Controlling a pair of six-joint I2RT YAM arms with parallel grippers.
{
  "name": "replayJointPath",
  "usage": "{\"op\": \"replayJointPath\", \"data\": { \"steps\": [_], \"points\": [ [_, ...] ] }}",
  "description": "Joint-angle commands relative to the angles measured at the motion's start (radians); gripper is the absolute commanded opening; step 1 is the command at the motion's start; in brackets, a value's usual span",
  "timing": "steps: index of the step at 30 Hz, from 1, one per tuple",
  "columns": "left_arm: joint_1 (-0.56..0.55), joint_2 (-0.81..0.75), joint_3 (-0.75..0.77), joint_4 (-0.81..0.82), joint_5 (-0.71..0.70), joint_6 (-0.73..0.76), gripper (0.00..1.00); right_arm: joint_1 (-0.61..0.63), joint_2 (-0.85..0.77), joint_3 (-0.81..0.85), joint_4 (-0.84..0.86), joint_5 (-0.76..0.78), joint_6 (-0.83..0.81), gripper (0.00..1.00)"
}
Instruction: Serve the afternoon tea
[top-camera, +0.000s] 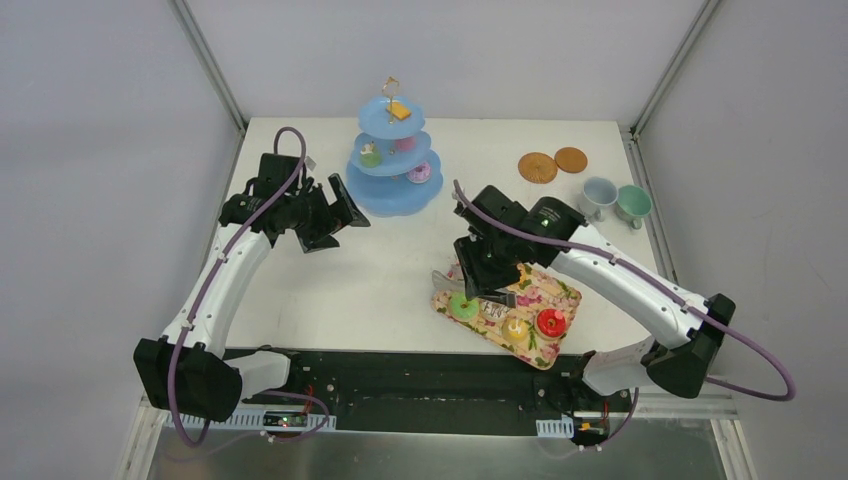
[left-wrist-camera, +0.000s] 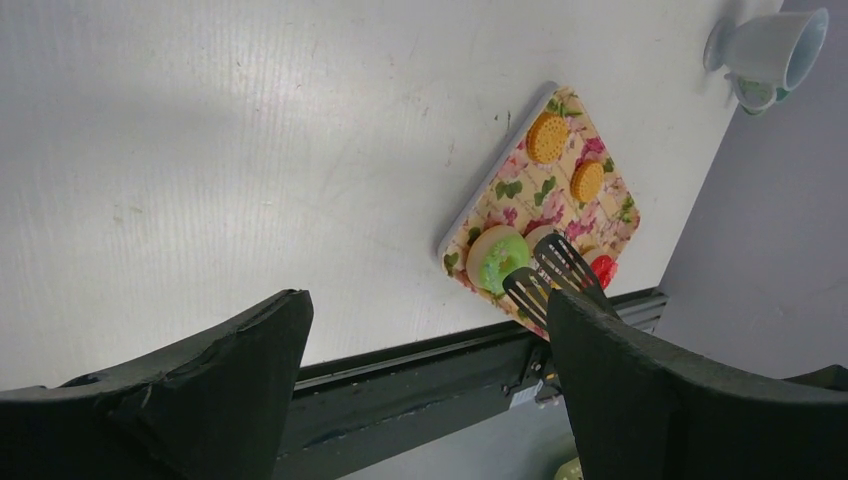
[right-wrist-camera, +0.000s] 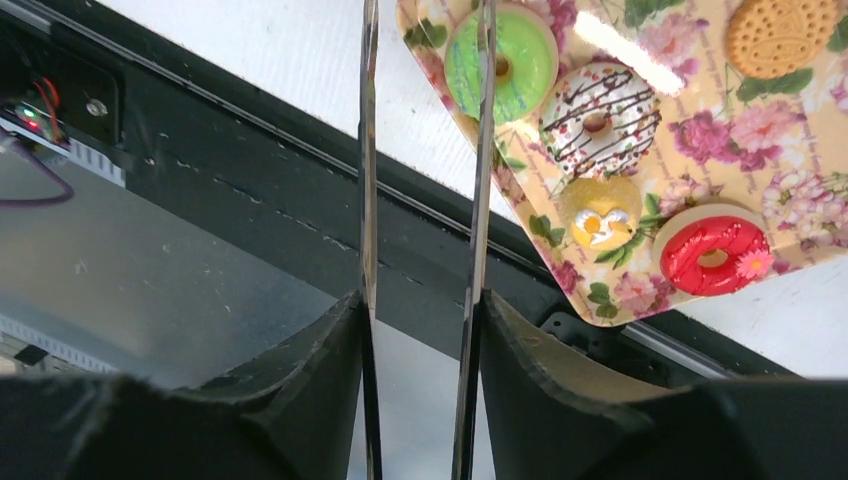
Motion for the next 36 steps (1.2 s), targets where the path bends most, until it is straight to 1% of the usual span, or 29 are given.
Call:
{"op": "replayJointPath", "data": {
  "steps": [1, 7, 21, 36],
  "points": [
    [-0.003, -0.012, -0.009, 0.022, 0.037, -0.022, 0.91, 0.039, -0.02, 0.0, -0.063, 0.085, 0.05, 0.47],
    [-0.003, -0.02, -0.011, 0.017, 0.046, -0.031, 0.91, 0.077, -0.001, -0.032, -0.105, 0.161, 0.056, 0.49],
    [-0.003, -0.038, 0.01, -0.032, 0.04, -0.018, 0.91, 0.114, -0.006, -0.092, -0.066, 0.156, 0.059, 0.55],
    [-0.003, -0.054, -0.007, -0.026, 0.031, -0.035, 0.91, 0.138, 0.011, -0.125, -0.058, 0.178, 0.046, 0.57]
  ]
}}
